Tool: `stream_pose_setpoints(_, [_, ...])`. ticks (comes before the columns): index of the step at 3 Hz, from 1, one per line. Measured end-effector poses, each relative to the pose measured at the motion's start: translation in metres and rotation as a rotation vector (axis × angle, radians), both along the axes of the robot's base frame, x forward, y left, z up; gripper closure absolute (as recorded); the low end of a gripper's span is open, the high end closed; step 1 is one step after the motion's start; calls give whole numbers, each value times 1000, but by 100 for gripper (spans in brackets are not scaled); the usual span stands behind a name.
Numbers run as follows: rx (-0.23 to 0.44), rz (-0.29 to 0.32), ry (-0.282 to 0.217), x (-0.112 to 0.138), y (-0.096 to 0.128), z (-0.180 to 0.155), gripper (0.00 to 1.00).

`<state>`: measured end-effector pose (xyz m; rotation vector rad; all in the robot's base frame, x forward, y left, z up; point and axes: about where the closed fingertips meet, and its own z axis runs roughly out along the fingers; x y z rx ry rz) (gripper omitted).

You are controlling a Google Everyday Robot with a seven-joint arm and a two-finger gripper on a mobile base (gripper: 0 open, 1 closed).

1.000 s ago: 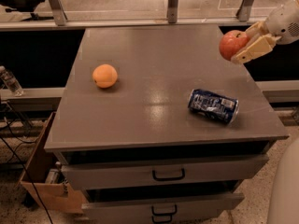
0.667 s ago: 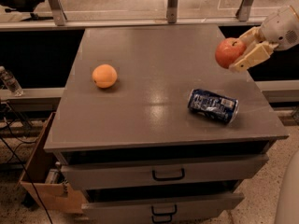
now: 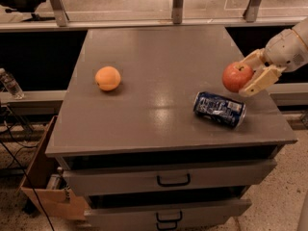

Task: Move apple near pepsi can

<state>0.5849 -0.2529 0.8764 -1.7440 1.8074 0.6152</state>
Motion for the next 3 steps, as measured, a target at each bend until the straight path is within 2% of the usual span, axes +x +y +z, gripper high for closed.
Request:
stream_pose_setpoints(1, [-53, 47, -11, -3, -3, -13, 100])
stream_pose_setpoints(2, [-103, 107, -30, 3, 5, -20, 82])
stream_pose_setpoints(3, [-124, 155, -24, 4, 16, -29, 60])
